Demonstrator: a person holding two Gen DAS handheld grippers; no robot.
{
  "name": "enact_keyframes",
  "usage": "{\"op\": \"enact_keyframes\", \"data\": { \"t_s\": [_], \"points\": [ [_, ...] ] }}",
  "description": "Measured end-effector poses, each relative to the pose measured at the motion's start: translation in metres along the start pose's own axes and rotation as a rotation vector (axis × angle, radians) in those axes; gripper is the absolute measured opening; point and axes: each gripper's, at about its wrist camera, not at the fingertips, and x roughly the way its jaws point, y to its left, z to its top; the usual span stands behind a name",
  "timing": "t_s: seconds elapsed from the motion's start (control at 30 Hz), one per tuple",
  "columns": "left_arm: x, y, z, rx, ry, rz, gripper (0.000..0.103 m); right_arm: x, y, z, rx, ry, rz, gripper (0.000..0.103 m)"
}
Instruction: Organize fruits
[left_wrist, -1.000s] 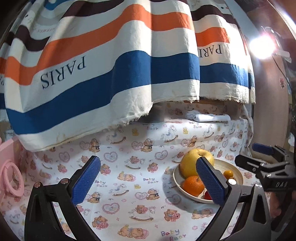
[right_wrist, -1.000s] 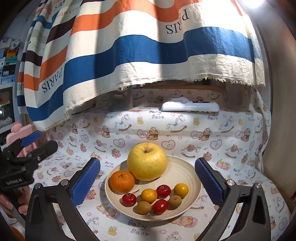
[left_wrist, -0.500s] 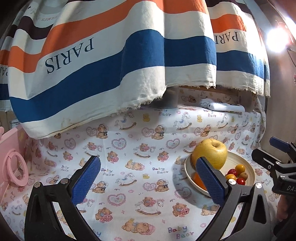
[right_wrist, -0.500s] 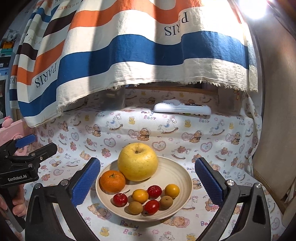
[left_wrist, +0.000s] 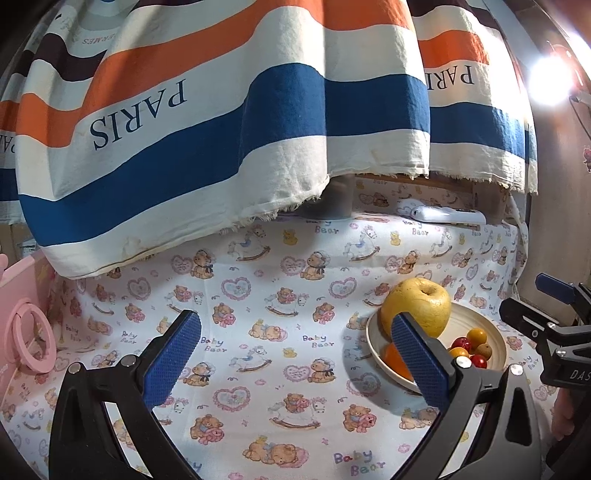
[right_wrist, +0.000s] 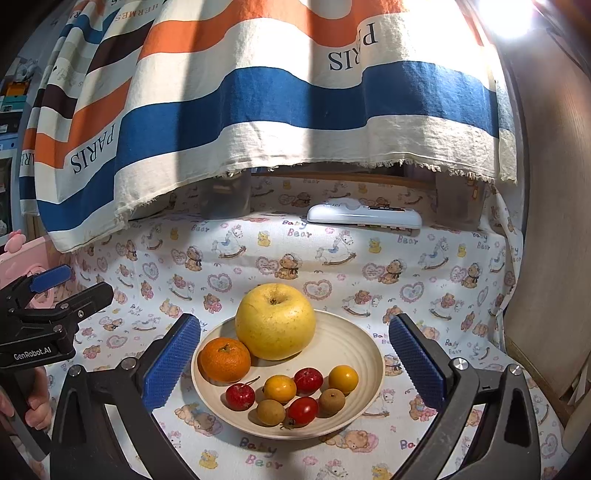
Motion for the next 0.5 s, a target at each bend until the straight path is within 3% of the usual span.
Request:
{"op": "enact_keyframes", "data": {
  "t_s": [0.5],
  "points": [
    [-0.0007,-0.0009,0.0002,0.006,0.005,0.003,0.102,0.0035,0.0036,-0.0009,-0.013,0.018,0.01,0.102]
  ]
}}
